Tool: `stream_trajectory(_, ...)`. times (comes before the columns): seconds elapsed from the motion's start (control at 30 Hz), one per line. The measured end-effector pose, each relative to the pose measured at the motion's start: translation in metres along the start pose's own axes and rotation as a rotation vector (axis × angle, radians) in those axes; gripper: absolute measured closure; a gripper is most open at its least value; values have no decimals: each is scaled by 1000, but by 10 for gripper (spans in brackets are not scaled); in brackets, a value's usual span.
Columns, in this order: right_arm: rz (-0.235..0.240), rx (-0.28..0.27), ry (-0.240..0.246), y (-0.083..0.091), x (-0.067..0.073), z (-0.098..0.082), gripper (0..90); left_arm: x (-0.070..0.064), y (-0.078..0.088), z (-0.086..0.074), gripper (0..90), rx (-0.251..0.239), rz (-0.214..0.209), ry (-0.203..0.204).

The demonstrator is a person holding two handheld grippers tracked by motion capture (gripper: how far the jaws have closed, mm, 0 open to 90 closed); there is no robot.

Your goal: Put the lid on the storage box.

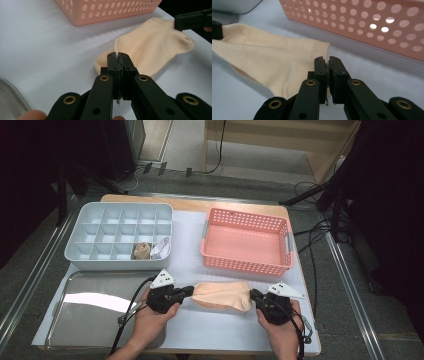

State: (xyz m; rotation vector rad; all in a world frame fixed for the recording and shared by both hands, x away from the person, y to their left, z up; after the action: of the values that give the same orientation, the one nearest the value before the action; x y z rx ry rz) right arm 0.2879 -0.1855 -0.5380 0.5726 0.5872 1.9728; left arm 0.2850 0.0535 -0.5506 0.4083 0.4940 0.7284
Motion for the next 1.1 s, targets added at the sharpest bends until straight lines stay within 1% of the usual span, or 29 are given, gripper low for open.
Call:
stream_trajectory(0.1,10,15,-16,-8,-5,-2,855,0,-1,-2,896,14,2,-8)
stream_trajectory(0.17,17,34,-14,-13,-5,-6,854,0,-1,-4,896,26,5,-12)
stream_trajectory(0.23,25,47,-18,-16,-4,-12,840,0,-3,-7,896,49,-3,-12)
stream_trajectory(0.27,35,52,-32,-17,-4,-14,801,1,-4,-9,894,63,0,-10)
stream_trajectory(0.3,41,44,-54,-17,-6,-16,745,3,-4,-11,891,77,11,-9)
stream_trajectory(0.33,45,26,-90,-14,-9,-16,711,4,-5,-11,883,76,13,-4)
stream_trajectory(0.4,27,3,-134,-9,-17,-17,725,4,-5,-12,871,77,9,2)
stream_trajectory(0.43,12,-2,-141,-8,-21,-18,747,4,-5,-12,859,80,10,0)
stream_trajectory(0.47,-19,-1,-158,-6,-28,-20,777,4,-5,-12,843,81,11,-1)
stream_trajectory(0.5,-33,1,-168,-5,-31,-22,784,4,-5,-13,831,82,12,2)
stream_trajectory(0.53,-32,9,-186,-7,-33,-24,784,4,-6,-13,810,83,13,1)
stream_trajectory(0.57,-28,13,-188,-9,-32,-25,784,6,-7,-13,779,90,29,9)
stream_trajectory(0.6,-18,22,-191,-12,-30,-26,777,7,-8,-14,716,93,38,10)
stream_trajectory(0.67,4,24,-176,-18,-23,-25,744,10,-9,-14,641,99,63,21)
stream_trajectory(0.7,10,19,-173,-20,-21,-24,724,11,-11,-15,616,112,66,26)
stream_trajectory(0.73,15,17,-176,-23,-19,-23,704,11,-12,-15,606,115,62,29)
stream_trajectory(0.77,17,17,-176,-25,-18,-23,690,11,-13,-15,610,121,58,25)
stream_trajectory(0.8,8,28,-174,-28,-17,-24,697,10,-14,-16,622,125,58,22)
stream_trajectory(0.83,5,20,-167,-30,-16,-24,714,9,-15,-16,638,129,57,16)
stream_trajectory(0.87,8,24,-165,-30,-15,-24,740,9,-16,-16,666,134,53,12)
stream_trajectory(0.9,13,28,-162,-31,-13,-24,787,7,-17,-17,691,145,53,3)
stream_trajectory(0.93,16,37,-151,-31,-10,-25,833,7,-17,-18,732,146,48,-4)
stream_trajectory(0.97,17,40,-147,-30,-9,-25,846,5,-18,-19,780,162,30,-7)
stream_trajectory(1.0,16,43,-150,-29,-7,-25,854,4,-18,-20,839,170,25,-14)
stream_trajectory(1.03,20,42,-153,-28,-7,-25,857,4,-17,-20,861,170,22,-16)
stream_trajectory(1.1,19,29,-167,-23,-7,-23,859,4,-15,-19,879,176,0,-16)
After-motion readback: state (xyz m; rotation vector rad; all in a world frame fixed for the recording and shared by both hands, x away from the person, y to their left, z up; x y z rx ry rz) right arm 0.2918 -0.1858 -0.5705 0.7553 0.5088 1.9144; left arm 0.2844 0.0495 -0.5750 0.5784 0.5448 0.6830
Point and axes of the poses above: each handheld gripper's, and its own axes: y roughly backward along the jaws, z roughly out of its top, x roughly to its left, the point moved 8 cm from there along -y, roughly forward along the jaws, and after that the axes turned 2 degrees about -y, right-handed, at the moved point
